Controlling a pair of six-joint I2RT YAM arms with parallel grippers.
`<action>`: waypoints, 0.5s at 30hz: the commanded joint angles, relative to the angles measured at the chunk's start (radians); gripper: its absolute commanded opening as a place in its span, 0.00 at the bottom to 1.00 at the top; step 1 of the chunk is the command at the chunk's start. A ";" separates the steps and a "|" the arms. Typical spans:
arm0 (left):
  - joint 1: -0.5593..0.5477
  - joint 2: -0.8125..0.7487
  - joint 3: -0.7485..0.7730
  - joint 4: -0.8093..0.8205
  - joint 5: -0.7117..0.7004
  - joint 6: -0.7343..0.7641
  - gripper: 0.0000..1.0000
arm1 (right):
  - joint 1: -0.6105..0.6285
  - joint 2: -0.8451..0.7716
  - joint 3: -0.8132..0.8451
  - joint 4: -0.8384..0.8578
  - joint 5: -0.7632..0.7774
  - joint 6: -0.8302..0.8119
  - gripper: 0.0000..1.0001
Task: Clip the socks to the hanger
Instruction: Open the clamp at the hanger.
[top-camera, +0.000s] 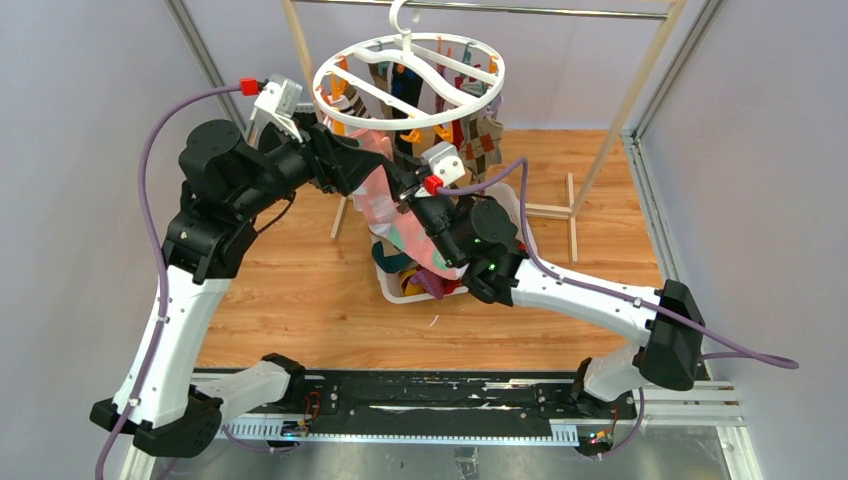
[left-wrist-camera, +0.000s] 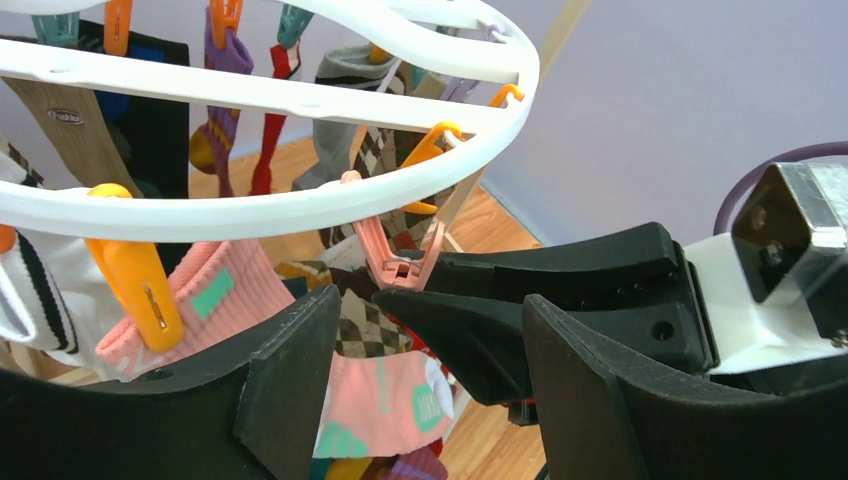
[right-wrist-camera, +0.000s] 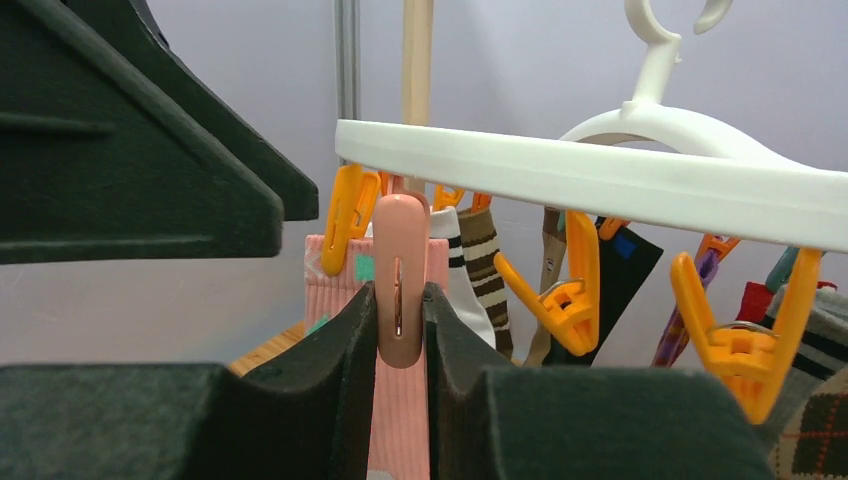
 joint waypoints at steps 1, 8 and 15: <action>-0.004 0.014 0.019 0.025 0.025 0.015 0.71 | 0.029 0.015 0.032 0.047 0.028 -0.031 0.00; -0.004 0.032 -0.016 0.079 0.011 -0.002 0.70 | 0.029 -0.002 0.013 0.070 0.021 -0.013 0.00; -0.004 0.082 -0.007 0.134 0.038 -0.020 0.69 | 0.028 -0.002 0.017 0.056 -0.007 0.026 0.00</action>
